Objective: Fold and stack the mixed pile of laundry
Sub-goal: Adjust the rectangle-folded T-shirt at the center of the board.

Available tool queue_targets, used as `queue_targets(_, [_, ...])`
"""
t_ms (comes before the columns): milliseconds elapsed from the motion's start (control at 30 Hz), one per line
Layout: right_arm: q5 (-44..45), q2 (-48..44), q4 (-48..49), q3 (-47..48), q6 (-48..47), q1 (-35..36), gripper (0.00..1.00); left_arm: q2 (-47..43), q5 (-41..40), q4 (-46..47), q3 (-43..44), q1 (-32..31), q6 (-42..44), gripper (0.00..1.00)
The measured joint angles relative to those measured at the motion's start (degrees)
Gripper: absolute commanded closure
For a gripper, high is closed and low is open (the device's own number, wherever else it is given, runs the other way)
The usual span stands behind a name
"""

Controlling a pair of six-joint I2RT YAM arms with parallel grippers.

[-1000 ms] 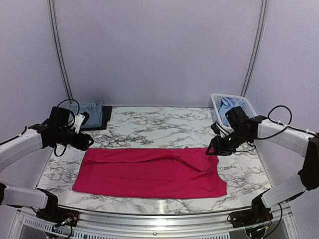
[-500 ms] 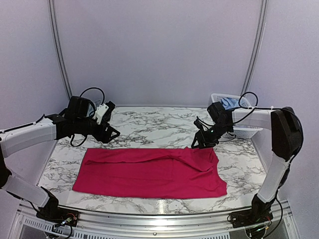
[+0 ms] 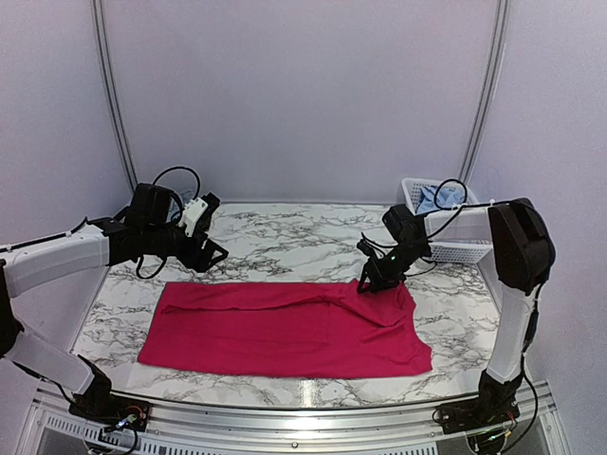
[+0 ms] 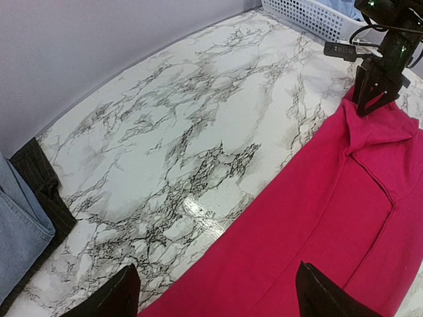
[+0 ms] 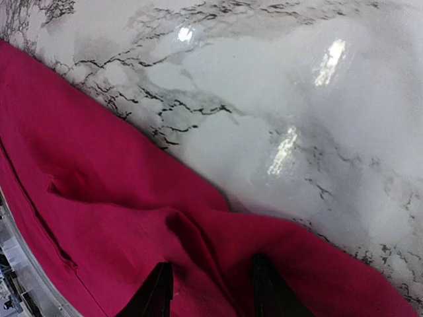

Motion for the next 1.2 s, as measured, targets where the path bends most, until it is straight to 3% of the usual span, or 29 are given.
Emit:
queue_targets(167, [-1.14, 0.11, -0.28, 0.13, -0.63, 0.79, 0.74, 0.07, -0.44, 0.11, 0.00, 0.00, 0.44, 0.16])
queue_targets(400, [-1.22, -1.95, -1.77, 0.04, -0.46, 1.40, 0.65, 0.42, -1.01, 0.17, 0.00, 0.00, 0.79, 0.16])
queue_targets(567, [-0.13, -6.19, -2.43, 0.04, -0.07, 1.40, 0.82, 0.55, -1.33, 0.17, 0.00, 0.00, 0.76, 0.16])
queue_targets(700, [-0.15, -6.75, -2.71, 0.11, -0.15, 1.40, 0.68, 0.59, -1.31, 0.20, 0.00, 0.00, 0.76, 0.16])
queue_targets(1200, [3.45, 0.31, -3.17, 1.20, -0.63, 1.40, 0.67, 0.59, -1.33, 0.20, 0.00, 0.00, 0.81, 0.15])
